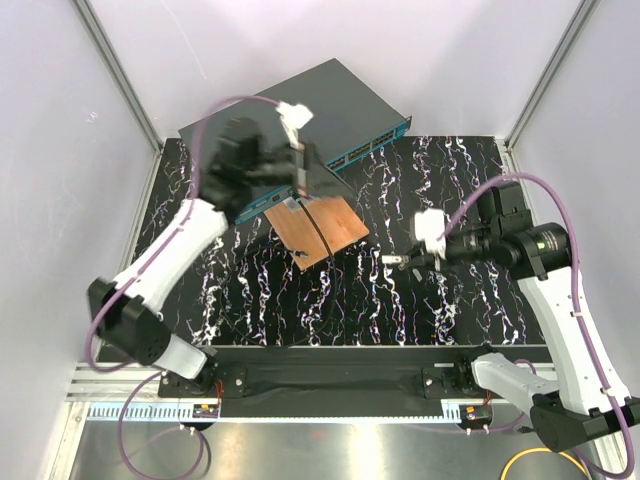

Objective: Insert the plug into the switch port

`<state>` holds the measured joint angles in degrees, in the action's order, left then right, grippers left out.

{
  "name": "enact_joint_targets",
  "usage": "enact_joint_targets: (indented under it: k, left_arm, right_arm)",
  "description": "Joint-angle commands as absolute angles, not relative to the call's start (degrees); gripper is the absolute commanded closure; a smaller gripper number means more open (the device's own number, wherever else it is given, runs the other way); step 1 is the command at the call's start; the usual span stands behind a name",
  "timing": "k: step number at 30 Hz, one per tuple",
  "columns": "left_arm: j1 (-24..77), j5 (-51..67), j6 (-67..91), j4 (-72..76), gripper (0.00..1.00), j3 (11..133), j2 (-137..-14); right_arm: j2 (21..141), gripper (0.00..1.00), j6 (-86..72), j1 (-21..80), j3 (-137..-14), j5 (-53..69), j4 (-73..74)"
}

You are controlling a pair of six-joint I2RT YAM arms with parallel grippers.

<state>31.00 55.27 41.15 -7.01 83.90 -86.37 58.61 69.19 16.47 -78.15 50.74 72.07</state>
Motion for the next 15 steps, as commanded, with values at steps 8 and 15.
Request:
enact_joint_targets:
  k: [8,15]
  left_arm:
    - [3.3,49.9,56.1,11.1,0.01,76.3,-66.2]
    - [-12.9,44.8,58.0,3.6,0.01,64.5,-52.4]
  right_arm:
    - [68.0,1.00,20.2,20.4,-86.1,34.5,52.4]
    - [71.7,1.00,7.0,30.5,-86.5,14.3,40.7]
